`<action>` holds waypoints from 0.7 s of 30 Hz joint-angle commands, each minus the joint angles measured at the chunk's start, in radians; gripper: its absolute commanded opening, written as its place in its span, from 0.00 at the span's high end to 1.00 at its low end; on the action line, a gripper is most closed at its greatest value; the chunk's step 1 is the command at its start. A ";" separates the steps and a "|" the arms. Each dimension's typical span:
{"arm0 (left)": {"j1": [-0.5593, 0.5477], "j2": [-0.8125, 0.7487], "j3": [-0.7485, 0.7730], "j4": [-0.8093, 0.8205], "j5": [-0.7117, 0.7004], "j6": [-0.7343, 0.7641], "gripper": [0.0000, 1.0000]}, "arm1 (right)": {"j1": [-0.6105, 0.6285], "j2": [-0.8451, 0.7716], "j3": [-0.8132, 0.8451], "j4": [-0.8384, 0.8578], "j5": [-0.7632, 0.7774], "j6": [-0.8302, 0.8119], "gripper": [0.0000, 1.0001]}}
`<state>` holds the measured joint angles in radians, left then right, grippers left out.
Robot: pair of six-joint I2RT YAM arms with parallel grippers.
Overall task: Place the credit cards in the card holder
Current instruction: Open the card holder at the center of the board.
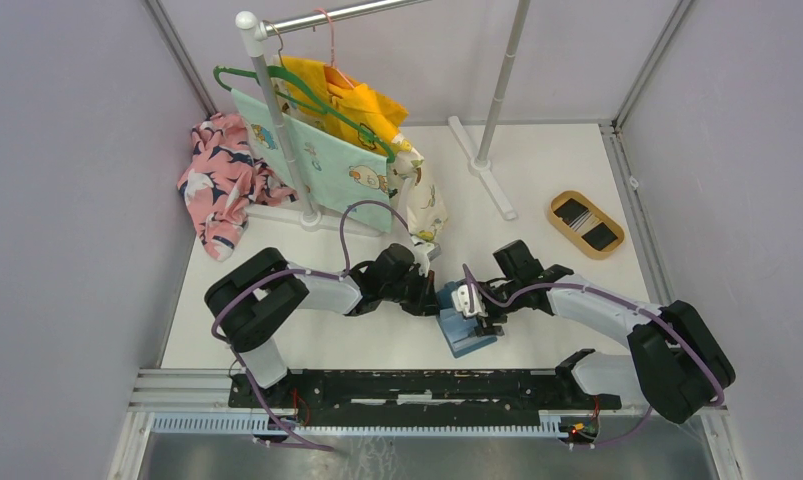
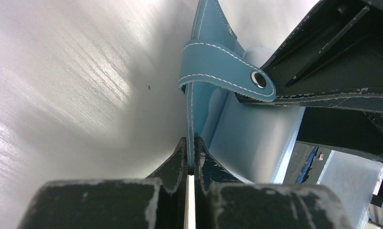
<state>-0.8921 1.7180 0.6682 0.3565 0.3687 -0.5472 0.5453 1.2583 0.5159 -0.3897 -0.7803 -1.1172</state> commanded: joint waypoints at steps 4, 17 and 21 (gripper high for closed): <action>-0.005 0.025 -0.007 -0.028 0.028 0.030 0.98 | 0.002 0.006 0.032 0.081 0.075 0.043 0.34; -0.005 0.028 -0.006 -0.027 0.037 0.032 0.98 | 0.002 0.019 0.069 0.033 0.029 0.057 0.26; -0.006 0.028 -0.007 -0.027 0.039 0.032 0.98 | 0.003 0.031 0.070 0.024 0.038 0.045 0.26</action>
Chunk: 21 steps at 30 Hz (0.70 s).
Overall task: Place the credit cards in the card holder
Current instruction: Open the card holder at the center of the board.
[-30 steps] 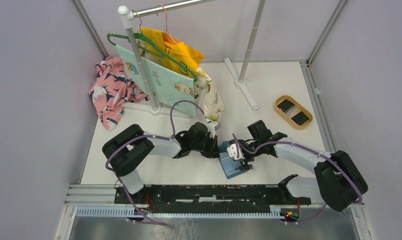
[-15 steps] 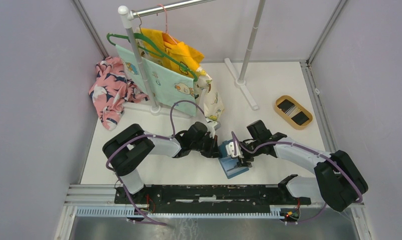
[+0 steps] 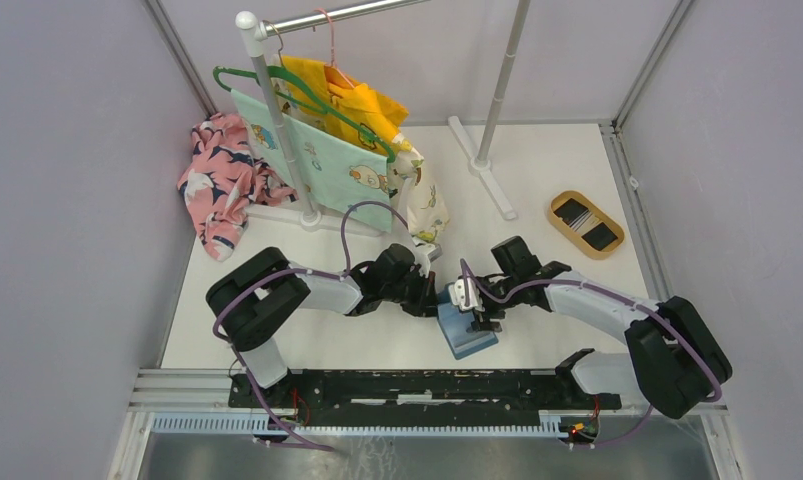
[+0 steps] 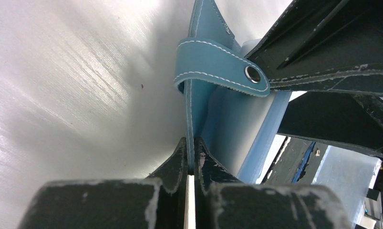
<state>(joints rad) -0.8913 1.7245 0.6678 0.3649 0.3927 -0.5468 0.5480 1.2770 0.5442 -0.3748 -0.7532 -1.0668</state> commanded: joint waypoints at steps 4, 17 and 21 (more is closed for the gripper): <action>-0.006 0.022 -0.007 -0.035 0.015 0.031 0.98 | 0.002 0.016 0.043 -0.015 -0.015 -0.025 0.19; -0.005 0.017 -0.016 -0.029 0.020 0.037 0.98 | 0.047 0.036 0.057 0.060 0.127 0.082 0.33; -0.005 0.019 -0.017 -0.024 0.034 0.043 0.98 | 0.024 -0.002 0.042 0.139 0.188 0.160 0.33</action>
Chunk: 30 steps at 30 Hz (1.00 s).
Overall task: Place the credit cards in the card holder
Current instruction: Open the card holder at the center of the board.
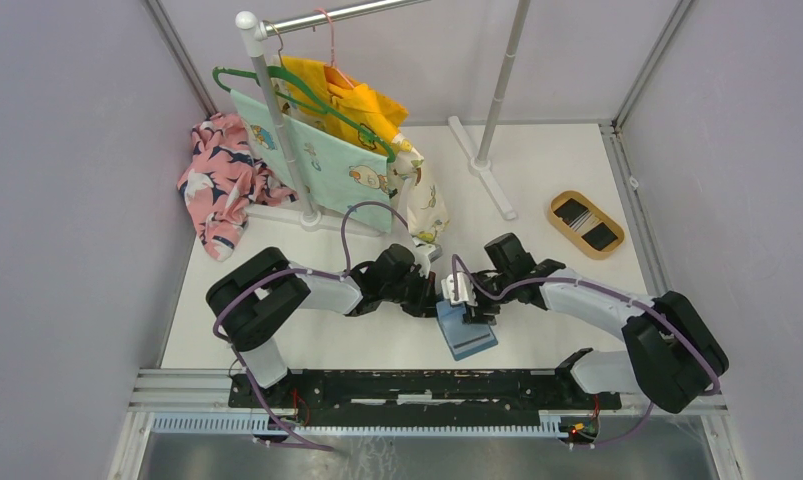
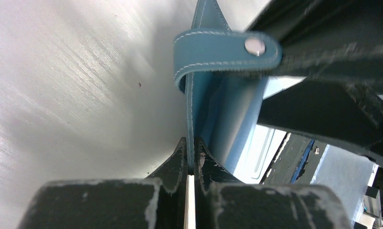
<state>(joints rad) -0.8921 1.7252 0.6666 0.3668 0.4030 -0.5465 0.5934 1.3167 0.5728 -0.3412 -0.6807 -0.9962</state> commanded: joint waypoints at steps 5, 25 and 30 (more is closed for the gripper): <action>-0.005 0.013 -0.014 -0.026 0.030 0.048 0.98 | -0.055 -0.066 -0.006 0.178 0.171 0.153 0.33; -0.001 -0.270 -0.092 -0.121 -0.194 -0.003 0.43 | -0.061 0.015 0.005 0.241 0.195 0.305 0.45; -0.002 -0.396 -0.131 -0.143 -0.219 0.012 0.44 | -0.075 0.001 0.026 0.202 0.108 0.287 0.42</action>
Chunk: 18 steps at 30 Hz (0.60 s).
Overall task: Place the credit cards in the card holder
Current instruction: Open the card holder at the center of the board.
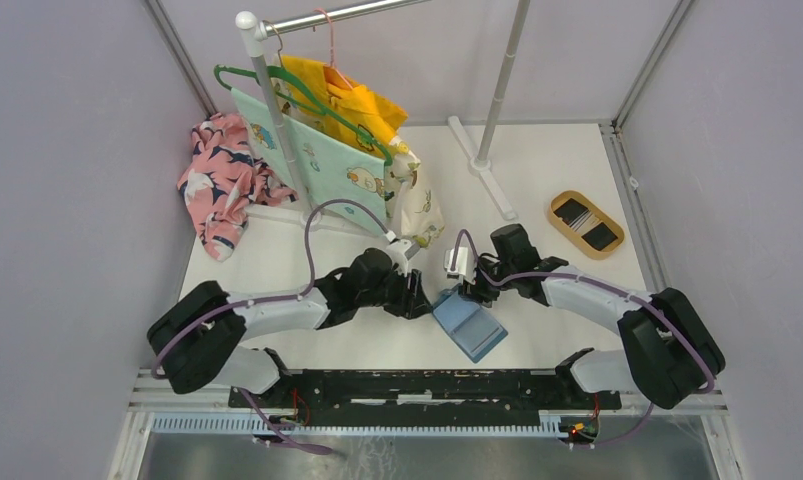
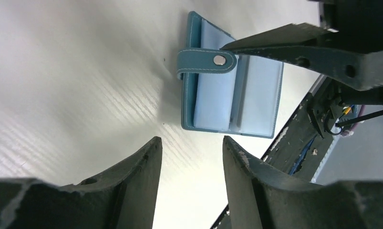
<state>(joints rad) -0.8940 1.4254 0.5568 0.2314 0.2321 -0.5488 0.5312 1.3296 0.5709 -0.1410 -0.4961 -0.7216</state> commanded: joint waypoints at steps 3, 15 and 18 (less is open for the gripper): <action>-0.001 -0.147 -0.033 0.023 -0.005 0.012 0.53 | -0.033 -0.042 0.034 -0.041 -0.144 -0.041 0.40; -0.087 0.102 0.028 0.307 0.163 -0.069 0.74 | -0.122 -0.151 0.054 -0.384 -0.456 -0.510 0.36; -0.088 0.152 0.033 0.311 0.136 -0.065 0.74 | -0.122 -0.129 0.036 -0.535 -0.512 -0.768 0.38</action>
<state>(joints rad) -0.9817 1.5307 0.5529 0.4423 0.3611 -0.5686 0.4107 1.1946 0.6094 -0.4507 -0.8501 -1.1324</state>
